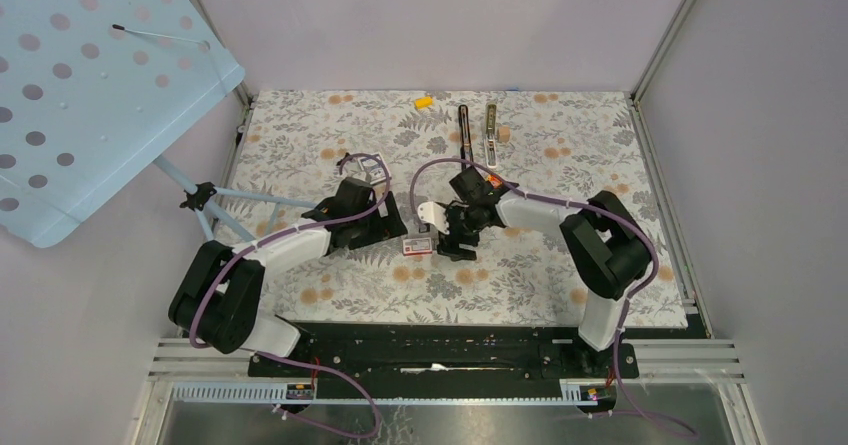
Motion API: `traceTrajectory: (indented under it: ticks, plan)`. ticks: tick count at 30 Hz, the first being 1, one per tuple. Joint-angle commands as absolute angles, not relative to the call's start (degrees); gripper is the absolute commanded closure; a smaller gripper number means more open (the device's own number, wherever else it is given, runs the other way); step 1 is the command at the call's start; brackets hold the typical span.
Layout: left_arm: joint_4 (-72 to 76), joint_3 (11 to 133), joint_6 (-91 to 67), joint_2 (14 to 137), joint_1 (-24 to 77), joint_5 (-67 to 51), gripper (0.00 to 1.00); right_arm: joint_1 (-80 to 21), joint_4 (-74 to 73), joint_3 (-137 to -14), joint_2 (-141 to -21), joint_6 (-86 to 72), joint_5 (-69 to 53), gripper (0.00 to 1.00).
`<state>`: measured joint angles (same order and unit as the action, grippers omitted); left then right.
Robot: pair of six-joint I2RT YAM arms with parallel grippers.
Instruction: Unload the staples from the stapler
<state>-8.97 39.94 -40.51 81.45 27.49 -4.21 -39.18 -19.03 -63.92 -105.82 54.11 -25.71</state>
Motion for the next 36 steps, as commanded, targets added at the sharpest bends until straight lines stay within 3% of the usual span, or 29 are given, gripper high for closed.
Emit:
traceTrajectory:
  ticks: [1,5,11,19,23,25,31,36]
  plan:
    - [-9.1,42.2,-40.1,80.9,27.6,-2.9,0.01,-37.7,-15.4,-61.0,-99.8,50.1,-27.2,0.15]
    - [-10.3,42.5,-39.8,80.0,26.7,-1.8,0.01,-35.1,-4.1,-56.0,-93.8,38.4,-25.0,0.01]
    - [-12.9,43.0,-39.0,77.2,23.2,-1.1,0.01,-33.4,10.8,-50.0,-83.9,13.9,-9.6,0.0]
    - [-16.2,44.6,-37.4,72.8,20.9,1.4,0.01,-31.1,6.8,-48.6,-77.1,-16.0,19.0,0.0]
    - [-16.8,44.9,-37.5,72.4,20.9,1.8,0.01,-30.1,6.1,-47.2,-76.0,-18.3,16.4,0.0]
    - [-16.8,44.5,-37.7,72.3,20.9,1.9,0.01,-30.1,5.5,-47.3,-75.7,-18.2,14.5,0.05]
    - [-15.8,42.4,-38.5,71.9,20.9,0.6,0.01,-30.1,2.2,-47.4,-76.6,-19.7,9.4,0.33]
    - [-14.3,40.2,-39.8,72.0,21.5,0.3,0.08,-30.1,2.4,-46.6,-78.2,-21.0,4.0,0.57]
